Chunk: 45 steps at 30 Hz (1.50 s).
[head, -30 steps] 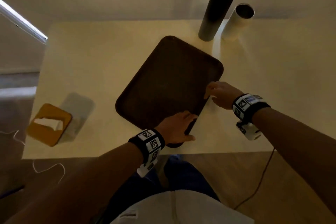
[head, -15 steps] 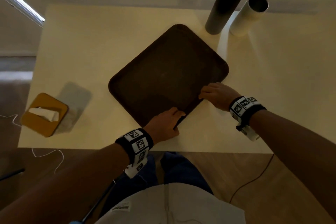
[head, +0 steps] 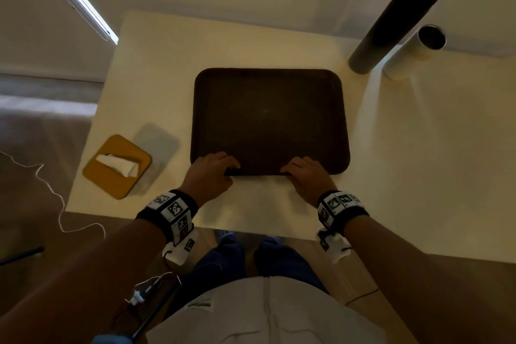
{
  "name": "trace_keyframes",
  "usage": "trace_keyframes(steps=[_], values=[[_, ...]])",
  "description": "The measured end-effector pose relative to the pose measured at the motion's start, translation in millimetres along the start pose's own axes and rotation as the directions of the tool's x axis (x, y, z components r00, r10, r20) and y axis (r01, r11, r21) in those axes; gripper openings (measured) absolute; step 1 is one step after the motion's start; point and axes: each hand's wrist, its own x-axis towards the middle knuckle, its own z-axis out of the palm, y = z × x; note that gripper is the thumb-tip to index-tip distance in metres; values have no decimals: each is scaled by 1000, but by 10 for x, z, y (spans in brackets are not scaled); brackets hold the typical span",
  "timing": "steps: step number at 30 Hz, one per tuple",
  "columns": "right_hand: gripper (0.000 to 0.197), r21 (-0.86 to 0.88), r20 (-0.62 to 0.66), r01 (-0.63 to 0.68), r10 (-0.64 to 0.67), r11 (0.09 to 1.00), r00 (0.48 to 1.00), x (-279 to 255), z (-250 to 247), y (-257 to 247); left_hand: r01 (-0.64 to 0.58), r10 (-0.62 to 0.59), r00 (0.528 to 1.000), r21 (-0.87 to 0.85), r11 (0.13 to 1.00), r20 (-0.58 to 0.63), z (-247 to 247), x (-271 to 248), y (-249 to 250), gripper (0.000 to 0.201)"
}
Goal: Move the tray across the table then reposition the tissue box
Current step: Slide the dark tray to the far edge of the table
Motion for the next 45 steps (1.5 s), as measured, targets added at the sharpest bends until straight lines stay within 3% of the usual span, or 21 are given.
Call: trace_keyframes(steps=[4, 6, 8, 12, 14, 16, 21, 29, 39, 45], values=[[21, 118, 37, -86, 82, 989, 996, 14, 3, -30, 43, -45, 994, -14, 999, -103, -29, 5, -120, 47], [28, 147, 72, -154, 145, 977, 987, -21, -95, 83, 75, -73, 988, 8, 997, -135, -46, -12, -150, 63], [47, 109, 49, -292, 288, 950, 956, -90, -225, 249, 145, -141, 978, 16, 989, -152, -84, -31, -183, 85], [106, 74, 24, -627, 627, 776, 779, -267, -422, 514, 323, -325, 938, -32, 946, -120, -165, -42, -267, 115], [116, 73, 35, -703, 702, 708, 711, -313, -447, 567, 376, -379, 922, -49, 925, -76, -200, -42, -290, 120], [113, 45, 46, -732, 731, 679, 681, -327, -430, 588, 400, -402, 914, -42, 915, -53, -220, -31, -305, 119], [99, 5, 32, -743, 743, 669, 669, -302, -385, 596, 418, -417, 908, 5, 909, -32, -242, 28, -313, 116], [100, 31, 49, -681, 680, 731, 732, -104, -402, 701, 434, -434, 901, 21, 901, -24, -460, 303, -438, 114], [101, 76, 48, -708, 707, 702, 706, 502, -534, 895, 456, -456, 890, -20, 890, -2, -887, 956, -591, 109], [99, 109, 54, -710, 709, 696, 703, 669, -572, 959, 456, -456, 890, -43, 889, 2, -984, 1093, -629, 112]])
